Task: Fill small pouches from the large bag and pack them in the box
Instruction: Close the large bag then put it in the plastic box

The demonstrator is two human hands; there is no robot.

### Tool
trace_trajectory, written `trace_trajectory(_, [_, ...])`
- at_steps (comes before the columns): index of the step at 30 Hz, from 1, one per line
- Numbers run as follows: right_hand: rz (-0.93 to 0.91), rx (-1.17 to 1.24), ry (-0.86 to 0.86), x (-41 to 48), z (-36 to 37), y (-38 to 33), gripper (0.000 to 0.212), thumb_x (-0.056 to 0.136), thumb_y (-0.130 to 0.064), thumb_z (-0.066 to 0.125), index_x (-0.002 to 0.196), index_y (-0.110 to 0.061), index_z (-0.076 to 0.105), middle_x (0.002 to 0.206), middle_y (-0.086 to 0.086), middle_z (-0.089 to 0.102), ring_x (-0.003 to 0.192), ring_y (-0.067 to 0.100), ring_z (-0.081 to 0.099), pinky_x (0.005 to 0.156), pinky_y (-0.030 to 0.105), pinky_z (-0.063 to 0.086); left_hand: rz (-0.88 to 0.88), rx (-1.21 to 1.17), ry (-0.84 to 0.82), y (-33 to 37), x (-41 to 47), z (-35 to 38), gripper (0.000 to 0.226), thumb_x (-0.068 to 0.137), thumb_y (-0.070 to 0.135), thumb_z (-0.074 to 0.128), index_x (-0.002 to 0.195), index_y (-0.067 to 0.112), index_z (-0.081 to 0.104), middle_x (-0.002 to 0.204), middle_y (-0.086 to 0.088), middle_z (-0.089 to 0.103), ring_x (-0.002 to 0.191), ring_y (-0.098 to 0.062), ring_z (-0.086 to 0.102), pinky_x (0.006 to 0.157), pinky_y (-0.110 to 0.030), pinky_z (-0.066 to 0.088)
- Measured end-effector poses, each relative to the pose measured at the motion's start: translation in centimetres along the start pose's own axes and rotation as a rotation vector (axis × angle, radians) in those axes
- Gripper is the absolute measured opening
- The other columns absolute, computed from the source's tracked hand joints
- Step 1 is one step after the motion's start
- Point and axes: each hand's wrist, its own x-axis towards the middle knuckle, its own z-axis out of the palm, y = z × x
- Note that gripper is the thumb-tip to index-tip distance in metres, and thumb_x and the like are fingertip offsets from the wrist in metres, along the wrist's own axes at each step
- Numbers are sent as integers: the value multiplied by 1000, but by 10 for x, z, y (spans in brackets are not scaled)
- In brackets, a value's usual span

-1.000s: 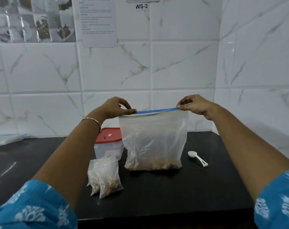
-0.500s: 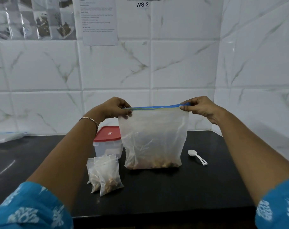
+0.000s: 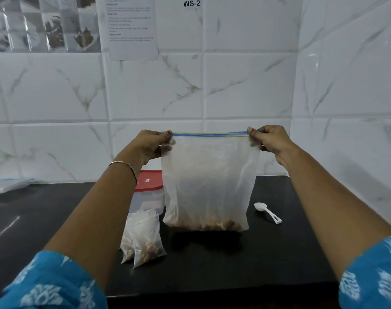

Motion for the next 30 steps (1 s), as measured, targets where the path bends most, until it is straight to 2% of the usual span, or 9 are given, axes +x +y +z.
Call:
trace_trajectory(2, [39,65,24,0,3,5,25,85,-30,73,76,-10,62,72,0,64,60,7,61,53,14,51,-25,-76,20,-5,2,1,16,90,20,66,89,5,66,71,0,73,52,-8,65,56,-21,57])
trace_trajectory(5, [91,78,21,3,3,18,27,83,-38,73,83,-12,67,79,-2,67,69,10,61,70,23,52,-43,-116,-11,-14,2,3,10,91,16,64,87,7,66,68,5,73,55,-9,66,64,-25,58])
trace_trajectory(9, [133,108,-53,1,1,30,25,85,-37,72,88,-12,69,83,-1,69,72,9,64,73,22,54,-35,-121,-31,-25,2,3,5,92,12,63,95,8,64,88,-3,72,69,-15,66,70,-28,58])
trace_trajectory(12, [132,100,-121,0,-2,30,19,85,-31,72,90,-13,68,87,-1,70,76,9,65,75,22,53,81,55,-17,-26,2,1,17,89,6,67,101,16,59,93,-6,65,75,-17,66,70,-30,56])
trace_trajectory(16, [106,97,-176,4,-4,23,10,89,-24,68,92,-15,67,89,-3,69,80,10,66,69,21,53,215,341,-51,-15,3,0,14,85,5,71,87,17,63,97,-9,60,75,-19,61,76,-36,55])
trace_trajectory(22, [45,85,-257,8,0,12,7,91,-18,66,85,-21,64,83,-5,67,75,9,67,67,21,52,315,937,-83,-2,13,1,31,84,33,72,109,15,68,105,-4,53,102,-18,47,88,-28,37])
trace_trajectory(25, [21,75,-273,8,1,7,9,92,-17,65,84,-20,63,85,-3,66,77,10,66,69,21,51,295,1212,-96,5,15,4,35,82,48,70,108,24,66,105,-5,42,112,-25,41,100,-36,37])
trace_trajectory(27, [19,50,-262,8,0,6,5,92,-17,65,87,-18,64,88,-1,65,77,11,65,68,21,52,273,1268,-104,8,16,5,34,78,57,69,96,30,64,105,-4,43,113,-27,42,102,-43,38])
trace_trajectory(30, [17,-31,-220,7,-2,4,8,92,-19,65,96,-12,64,87,0,67,73,8,64,66,20,49,249,1110,-148,14,15,5,42,79,58,67,93,18,65,98,-2,53,101,-23,47,86,-32,42])
